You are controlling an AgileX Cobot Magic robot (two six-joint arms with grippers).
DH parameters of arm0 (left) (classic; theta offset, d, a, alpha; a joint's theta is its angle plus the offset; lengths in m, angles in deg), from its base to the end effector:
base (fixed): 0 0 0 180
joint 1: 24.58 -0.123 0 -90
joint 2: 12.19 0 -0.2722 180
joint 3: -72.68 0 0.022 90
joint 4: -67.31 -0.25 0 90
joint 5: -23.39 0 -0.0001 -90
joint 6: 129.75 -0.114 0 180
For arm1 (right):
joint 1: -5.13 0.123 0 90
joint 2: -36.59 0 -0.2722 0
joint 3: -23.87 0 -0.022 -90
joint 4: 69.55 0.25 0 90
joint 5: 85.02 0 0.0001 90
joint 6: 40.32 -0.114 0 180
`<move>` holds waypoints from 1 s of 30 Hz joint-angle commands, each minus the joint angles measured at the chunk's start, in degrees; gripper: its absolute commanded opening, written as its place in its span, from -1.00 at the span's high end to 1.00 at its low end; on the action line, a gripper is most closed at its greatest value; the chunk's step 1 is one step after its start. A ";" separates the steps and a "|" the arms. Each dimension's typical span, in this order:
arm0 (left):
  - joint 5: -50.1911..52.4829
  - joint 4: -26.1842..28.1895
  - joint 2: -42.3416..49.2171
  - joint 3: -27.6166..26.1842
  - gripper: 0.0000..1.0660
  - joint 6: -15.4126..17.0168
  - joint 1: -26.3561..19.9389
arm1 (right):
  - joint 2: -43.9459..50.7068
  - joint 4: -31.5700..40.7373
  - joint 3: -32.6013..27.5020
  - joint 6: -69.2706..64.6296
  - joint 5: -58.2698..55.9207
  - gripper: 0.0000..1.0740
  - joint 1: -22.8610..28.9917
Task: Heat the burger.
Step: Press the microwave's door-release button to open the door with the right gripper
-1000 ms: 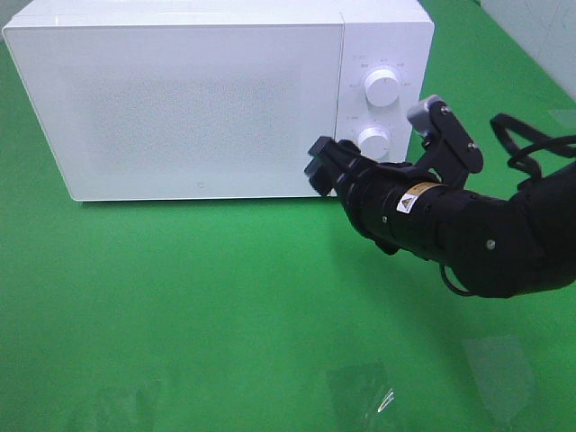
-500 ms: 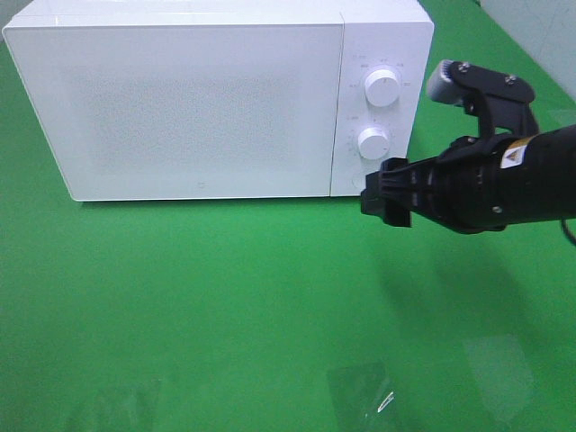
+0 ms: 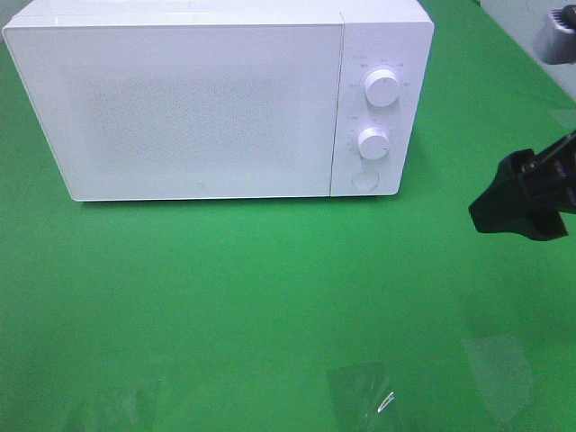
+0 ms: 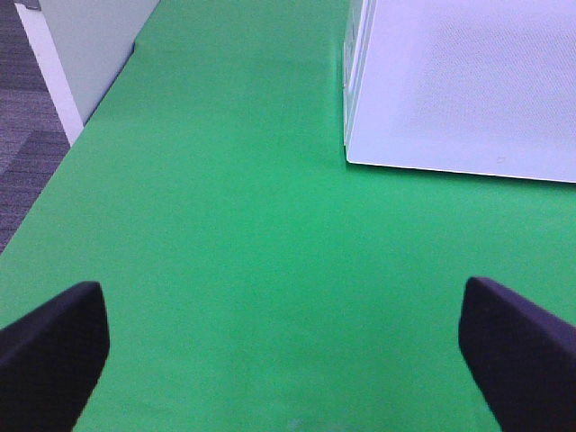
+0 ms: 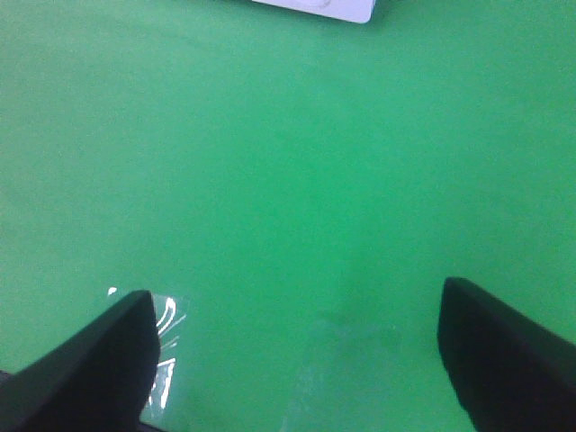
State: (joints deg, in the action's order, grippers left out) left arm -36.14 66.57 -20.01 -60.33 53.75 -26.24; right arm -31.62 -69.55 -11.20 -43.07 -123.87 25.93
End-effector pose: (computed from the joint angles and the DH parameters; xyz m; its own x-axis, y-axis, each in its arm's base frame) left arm 0.0257 0.0020 0.2750 -0.4092 -0.0664 -0.9100 -0.0615 0.9971 -0.0451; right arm 0.2031 0.0771 0.2497 -0.7541 -0.2351 -0.6132 -0.3193 0.9472 0.0295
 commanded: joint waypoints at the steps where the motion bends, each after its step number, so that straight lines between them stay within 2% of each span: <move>1: 0.69 0.06 1.09 0.06 -0.88 0.29 0.00 | 3.04 -0.52 0.29 1.03 -3.44 -0.44 -0.06; 6: 0.69 0.06 1.09 0.06 -0.88 0.29 0.00 | 8.71 -0.63 0.06 0.52 -9.40 -0.42 -0.06; 7: 0.69 0.06 1.09 0.06 -0.88 0.29 0.00 | 12.20 -1.26 -0.63 0.40 -10.83 -0.42 -0.17; 11: 0.69 0.06 1.09 0.06 -0.88 0.29 0.00 | 18.28 -2.35 -2.41 -0.57 -11.00 -0.42 -0.23; 12: 0.69 0.06 1.09 0.06 -0.88 0.29 0.00 | 24.92 -4.70 -4.53 -2.58 -10.83 -0.42 -0.29; 15: 0.69 0.00 1.09 0.06 -0.88 0.29 0.00 | 27.27 -5.33 -5.16 -3.67 -10.89 -0.42 -0.63; 17: 0.69 0.06 1.09 0.06 -0.88 0.29 0.00 | 35.24 -5.44 -6.59 -4.93 -12.55 -0.42 -5.61; 20: 0.69 0.06 1.09 0.06 -0.88 0.29 0.00 | 36.90 -5.44 -6.82 -4.93 -13.01 -0.42 -6.93; 21: 0.69 0.06 1.09 0.06 -0.88 0.29 0.00 | 40.85 -5.50 -7.51 -4.93 -13.81 -0.42 -10.03; 22: 0.69 0.06 1.09 0.06 -0.88 0.29 0.00 | 40.85 -5.50 -7.51 -4.93 -13.81 -0.42 -10.03; 23: 0.69 0.06 1.09 0.06 -0.88 0.29 0.00 | 44.23 -5.56 -8.42 -4.93 -14.27 -0.42 -12.49; 30: 0.69 0.06 1.09 0.06 -0.88 0.29 0.00 | 53.97 -5.27 -11.75 -5.73 -15.64 -0.42 -17.99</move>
State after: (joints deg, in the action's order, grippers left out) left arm -36.14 66.57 -20.01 -60.33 53.75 -26.24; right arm 21.50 -74.65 -22.72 -48.17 -139.46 8.45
